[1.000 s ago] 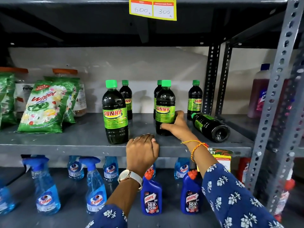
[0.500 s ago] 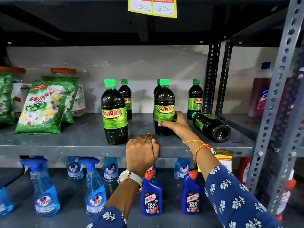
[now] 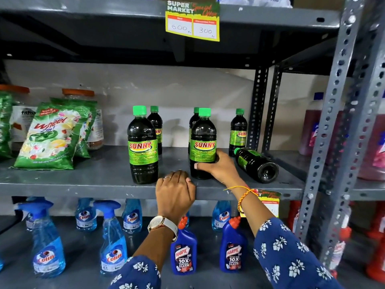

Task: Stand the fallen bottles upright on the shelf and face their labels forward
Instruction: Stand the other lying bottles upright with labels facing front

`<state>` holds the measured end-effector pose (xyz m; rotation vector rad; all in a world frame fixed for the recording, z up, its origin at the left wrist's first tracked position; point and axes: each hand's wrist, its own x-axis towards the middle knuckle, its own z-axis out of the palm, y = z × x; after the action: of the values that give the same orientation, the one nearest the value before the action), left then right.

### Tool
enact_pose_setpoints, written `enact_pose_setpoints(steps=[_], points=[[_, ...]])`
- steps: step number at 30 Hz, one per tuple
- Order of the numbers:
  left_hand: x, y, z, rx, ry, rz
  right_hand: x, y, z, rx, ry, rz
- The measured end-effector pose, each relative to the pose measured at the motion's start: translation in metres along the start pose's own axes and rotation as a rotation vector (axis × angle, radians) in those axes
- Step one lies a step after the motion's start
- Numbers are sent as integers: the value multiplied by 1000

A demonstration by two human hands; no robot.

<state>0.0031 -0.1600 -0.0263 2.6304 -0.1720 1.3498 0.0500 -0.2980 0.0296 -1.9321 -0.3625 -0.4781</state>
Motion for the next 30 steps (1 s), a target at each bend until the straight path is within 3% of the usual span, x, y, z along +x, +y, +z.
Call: enact_pose_setpoints(steps=[14, 20, 24, 27, 30], points=[[-5, 3, -6, -32, 16, -28, -27, -6, -8, 23, -2, -20], [-6, 3, -7, -26, -56, -44, -26, -3, -8, 37, -10, -14], [-8, 4, -6, -129, 27, -67, -31, -8, -19, 48, -89, 49], [-26, 7, -6, -367, 235, -97, -29, -15, -49, -20, 187, 8], [-44, 29, -8, -456, 303, 119, -17, -28, -87, -177, 505, -137]])
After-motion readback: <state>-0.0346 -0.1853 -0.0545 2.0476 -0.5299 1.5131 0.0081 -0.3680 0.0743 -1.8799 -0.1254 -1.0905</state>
